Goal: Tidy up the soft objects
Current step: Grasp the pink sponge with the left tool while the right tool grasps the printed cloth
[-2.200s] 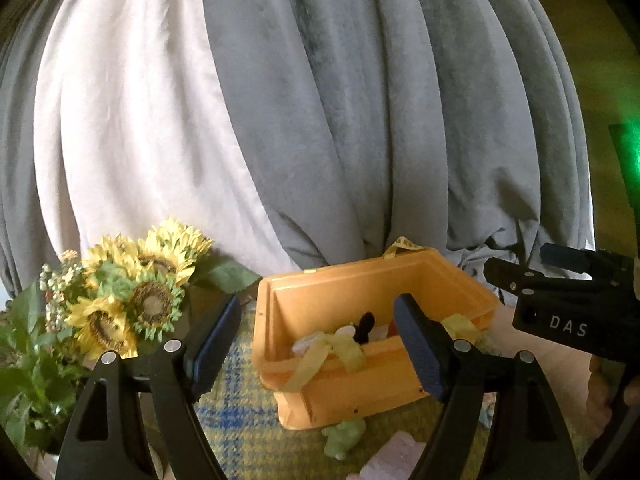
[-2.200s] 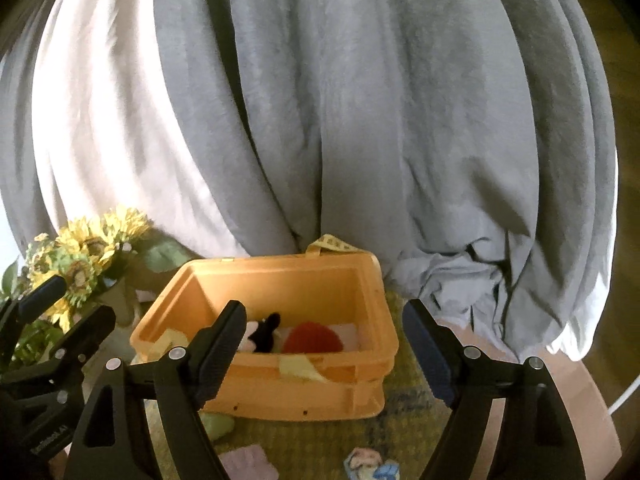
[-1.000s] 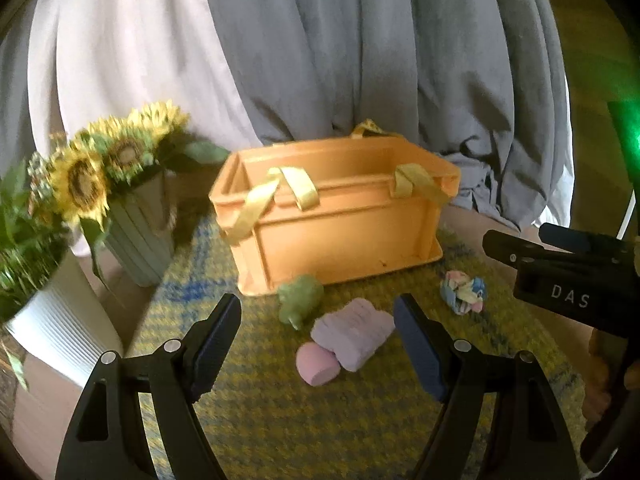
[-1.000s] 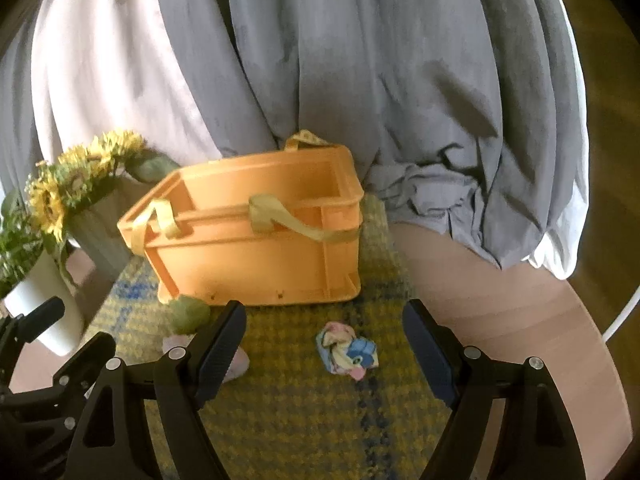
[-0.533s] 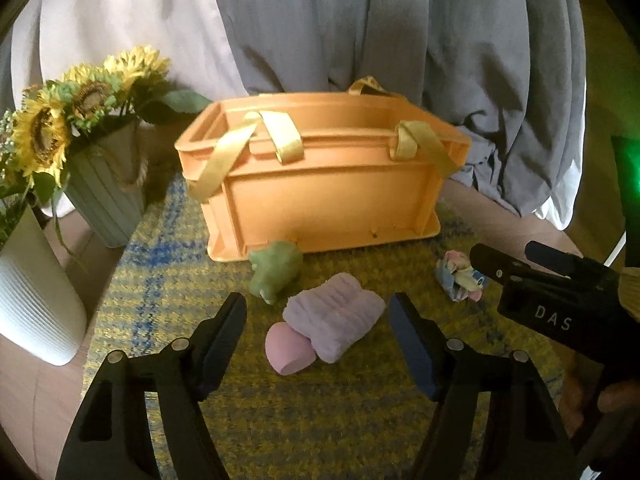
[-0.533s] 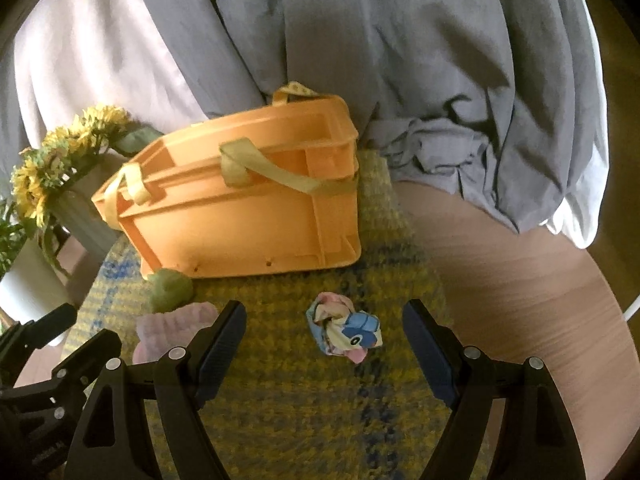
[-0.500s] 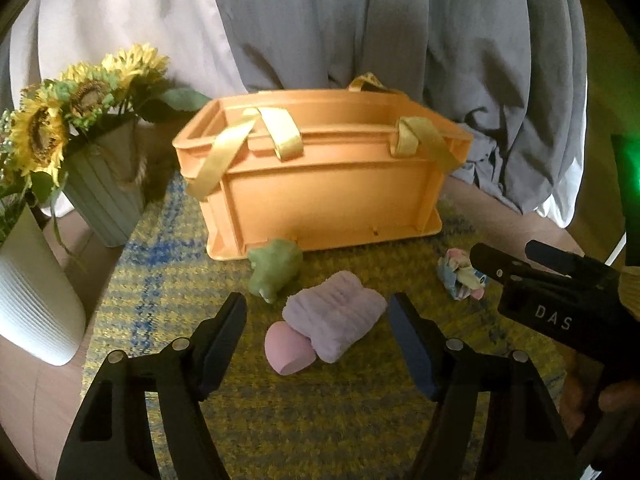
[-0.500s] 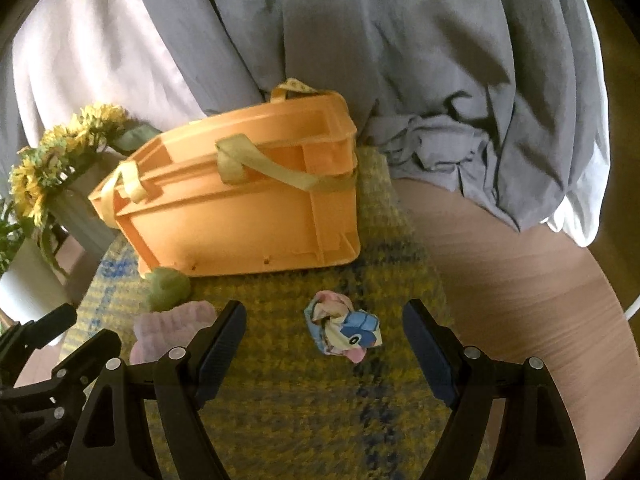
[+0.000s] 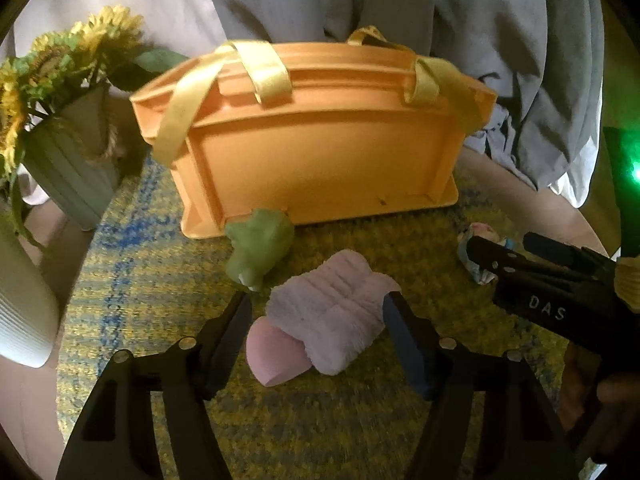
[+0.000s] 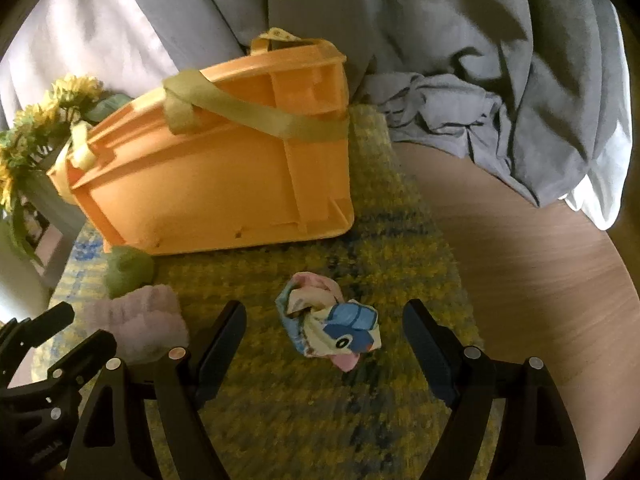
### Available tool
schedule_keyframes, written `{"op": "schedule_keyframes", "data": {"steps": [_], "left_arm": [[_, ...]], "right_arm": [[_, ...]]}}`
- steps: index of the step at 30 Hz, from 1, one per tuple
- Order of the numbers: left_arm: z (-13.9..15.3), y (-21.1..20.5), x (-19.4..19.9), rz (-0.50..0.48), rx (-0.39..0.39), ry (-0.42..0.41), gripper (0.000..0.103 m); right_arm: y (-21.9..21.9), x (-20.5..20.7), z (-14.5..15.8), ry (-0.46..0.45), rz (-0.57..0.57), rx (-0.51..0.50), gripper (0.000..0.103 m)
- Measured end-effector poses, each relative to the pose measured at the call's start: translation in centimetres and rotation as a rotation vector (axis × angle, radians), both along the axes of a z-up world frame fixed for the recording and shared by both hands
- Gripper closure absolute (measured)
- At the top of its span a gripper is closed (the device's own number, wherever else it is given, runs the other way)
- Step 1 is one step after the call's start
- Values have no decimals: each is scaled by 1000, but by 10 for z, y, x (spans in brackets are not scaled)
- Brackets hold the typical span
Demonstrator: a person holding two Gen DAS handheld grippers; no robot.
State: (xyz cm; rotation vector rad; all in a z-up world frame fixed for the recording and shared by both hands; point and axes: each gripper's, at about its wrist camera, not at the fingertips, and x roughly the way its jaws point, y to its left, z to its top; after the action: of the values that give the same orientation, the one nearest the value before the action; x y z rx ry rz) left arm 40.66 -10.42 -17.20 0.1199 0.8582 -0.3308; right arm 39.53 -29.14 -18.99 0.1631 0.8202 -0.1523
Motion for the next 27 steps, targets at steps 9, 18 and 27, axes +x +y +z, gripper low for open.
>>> {"op": "schedule_keyframes", "data": {"steps": [9, 18, 27], "left_arm": [[-8, -10, 2, -47, 33, 0, 55], [-7, -10, 1, -70, 38, -12, 77], [9, -10, -10, -94, 17, -73, 79]], "right_arm": [[-6, 10, -17, 36, -1, 12, 26], [-5, 9, -20, 52, 8, 9, 52], [0, -5, 0, 15, 22, 12, 53]]}}
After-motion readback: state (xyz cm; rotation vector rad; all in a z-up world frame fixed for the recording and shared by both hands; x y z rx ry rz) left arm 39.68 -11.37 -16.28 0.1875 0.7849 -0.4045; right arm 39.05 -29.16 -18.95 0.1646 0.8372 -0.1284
